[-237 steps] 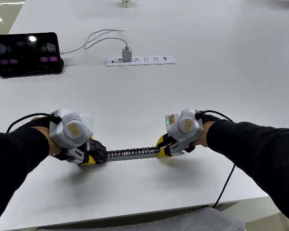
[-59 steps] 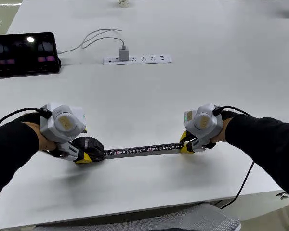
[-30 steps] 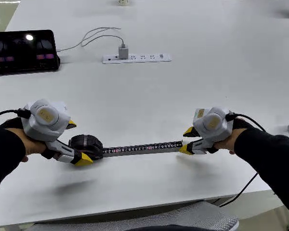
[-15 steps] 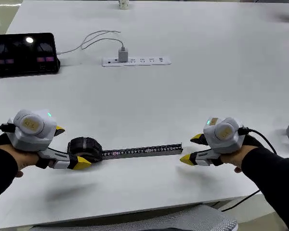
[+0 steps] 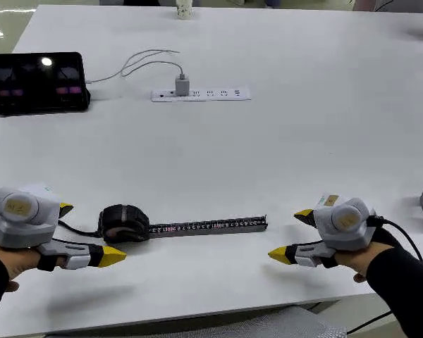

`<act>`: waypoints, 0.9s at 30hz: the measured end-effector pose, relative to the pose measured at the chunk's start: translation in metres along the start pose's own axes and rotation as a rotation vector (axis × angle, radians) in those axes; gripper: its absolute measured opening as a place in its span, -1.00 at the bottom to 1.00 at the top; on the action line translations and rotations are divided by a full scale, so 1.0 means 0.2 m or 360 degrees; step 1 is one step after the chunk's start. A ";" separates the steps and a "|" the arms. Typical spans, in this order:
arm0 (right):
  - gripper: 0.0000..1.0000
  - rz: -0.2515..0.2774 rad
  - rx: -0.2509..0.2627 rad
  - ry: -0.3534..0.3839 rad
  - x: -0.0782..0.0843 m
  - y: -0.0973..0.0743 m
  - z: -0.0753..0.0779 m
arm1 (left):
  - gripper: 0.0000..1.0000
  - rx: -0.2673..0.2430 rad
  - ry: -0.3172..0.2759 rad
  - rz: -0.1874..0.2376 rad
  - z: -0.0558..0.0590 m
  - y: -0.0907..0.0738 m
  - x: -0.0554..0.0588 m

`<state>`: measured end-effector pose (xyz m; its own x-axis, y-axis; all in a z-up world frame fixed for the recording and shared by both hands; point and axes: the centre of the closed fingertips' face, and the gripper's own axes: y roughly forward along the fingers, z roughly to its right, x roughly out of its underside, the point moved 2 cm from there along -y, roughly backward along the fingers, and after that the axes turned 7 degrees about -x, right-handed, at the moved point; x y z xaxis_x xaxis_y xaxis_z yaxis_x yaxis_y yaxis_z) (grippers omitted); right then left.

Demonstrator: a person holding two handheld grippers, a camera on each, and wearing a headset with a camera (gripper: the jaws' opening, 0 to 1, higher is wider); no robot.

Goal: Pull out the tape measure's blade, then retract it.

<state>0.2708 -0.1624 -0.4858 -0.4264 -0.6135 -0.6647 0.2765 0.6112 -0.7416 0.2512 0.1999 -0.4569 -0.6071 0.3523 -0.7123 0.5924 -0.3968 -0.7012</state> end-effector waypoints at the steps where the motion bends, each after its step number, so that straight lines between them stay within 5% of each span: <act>1: 0.29 0.0008 0.0004 0.0003 0.00 0.00 0.00 | 0.97 -0.0006 -0.0003 0.0003 0.00 0.00 0.00; 4: 0.36 0.0033 0.0012 -0.0013 0.00 -0.02 -0.02 | 0.97 -0.0028 -0.0019 0.0022 -0.01 -0.02 0.01; 8: 0.71 0.0109 0.0071 -0.0078 -0.03 -0.05 0.00 | 0.97 -0.0090 0.0057 0.0085 -0.02 -0.04 0.01; 12: 0.97 0.0154 0.0102 -0.0062 -0.05 -0.08 0.02 | 0.98 -0.0082 0.0021 0.0041 -0.01 -0.07 0.02; 15: 0.98 0.0181 0.0088 -0.0029 -0.05 -0.10 0.01 | 0.98 -0.0135 0.0095 0.0121 -0.02 -0.09 0.00; 22: 0.98 0.0189 0.0071 0.0042 -0.03 -0.12 -0.03 | 0.98 -0.0199 0.0044 0.0219 -0.06 -0.16 -0.02; 27: 0.98 0.0222 0.0084 0.0049 -0.02 -0.15 -0.04 | 0.98 -0.0235 -0.0037 0.0196 -0.09 -0.19 0.03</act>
<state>0.2568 -0.1733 -0.4603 -0.4070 -0.5083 -0.7589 0.3793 0.6618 -0.6467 0.2339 0.2321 -0.4357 -0.5362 0.2885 -0.7933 0.7333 -0.3062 -0.6070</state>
